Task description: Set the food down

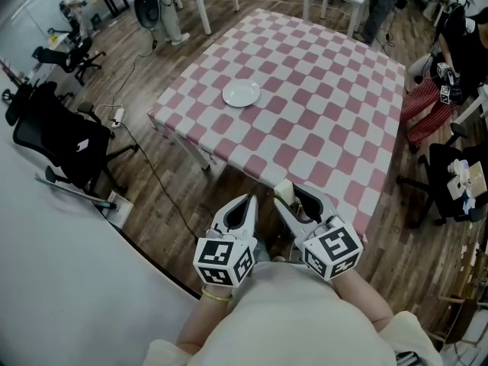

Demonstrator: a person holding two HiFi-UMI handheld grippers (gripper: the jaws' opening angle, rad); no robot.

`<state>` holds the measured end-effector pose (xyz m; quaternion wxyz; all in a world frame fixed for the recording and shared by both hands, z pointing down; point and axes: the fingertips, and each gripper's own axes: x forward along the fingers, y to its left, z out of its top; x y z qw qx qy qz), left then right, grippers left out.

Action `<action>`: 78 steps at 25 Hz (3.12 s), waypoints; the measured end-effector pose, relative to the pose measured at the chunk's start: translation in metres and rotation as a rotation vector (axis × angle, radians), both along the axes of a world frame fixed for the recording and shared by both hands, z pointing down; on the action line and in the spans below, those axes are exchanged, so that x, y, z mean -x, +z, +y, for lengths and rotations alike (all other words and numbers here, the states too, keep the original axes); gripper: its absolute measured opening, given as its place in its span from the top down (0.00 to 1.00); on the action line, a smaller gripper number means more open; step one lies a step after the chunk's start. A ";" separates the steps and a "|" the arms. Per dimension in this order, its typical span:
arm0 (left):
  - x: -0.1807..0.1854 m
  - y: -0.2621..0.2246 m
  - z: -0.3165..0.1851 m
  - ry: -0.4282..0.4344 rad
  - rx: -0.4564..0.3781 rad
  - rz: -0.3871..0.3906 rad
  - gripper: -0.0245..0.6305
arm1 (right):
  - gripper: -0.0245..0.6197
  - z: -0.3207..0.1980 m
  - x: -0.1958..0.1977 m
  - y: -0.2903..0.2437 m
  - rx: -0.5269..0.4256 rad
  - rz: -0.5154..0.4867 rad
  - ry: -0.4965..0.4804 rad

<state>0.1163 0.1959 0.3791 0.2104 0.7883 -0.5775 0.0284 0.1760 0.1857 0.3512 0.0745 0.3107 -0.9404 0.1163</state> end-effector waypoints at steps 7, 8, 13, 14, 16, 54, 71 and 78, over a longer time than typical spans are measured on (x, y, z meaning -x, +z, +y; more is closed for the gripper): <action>0.016 0.001 -0.028 -0.001 0.008 0.014 0.96 | 0.70 -0.027 0.015 0.001 0.010 0.008 0.003; 0.019 0.001 -0.033 -0.002 0.007 0.016 0.96 | 0.70 -0.031 0.018 0.001 0.011 0.010 0.002; 0.035 0.002 -0.055 -0.010 0.009 0.026 0.96 | 0.70 -0.052 0.036 0.002 0.014 0.019 -0.010; 0.038 0.002 -0.059 -0.013 0.010 0.028 0.96 | 0.70 -0.057 0.040 0.002 0.014 0.020 -0.013; 0.045 0.001 -0.067 -0.014 0.011 0.032 0.96 | 0.70 -0.065 0.048 0.001 0.015 0.021 -0.018; 0.172 0.002 -0.203 0.044 0.026 0.050 0.96 | 0.70 -0.201 0.178 -0.002 0.017 0.054 0.028; 0.223 0.011 -0.232 0.083 0.025 0.048 0.96 | 0.70 -0.238 0.219 0.004 0.003 0.044 0.104; 0.237 0.013 -0.238 0.077 0.024 0.048 0.96 | 0.70 -0.249 0.226 0.006 0.003 0.045 0.127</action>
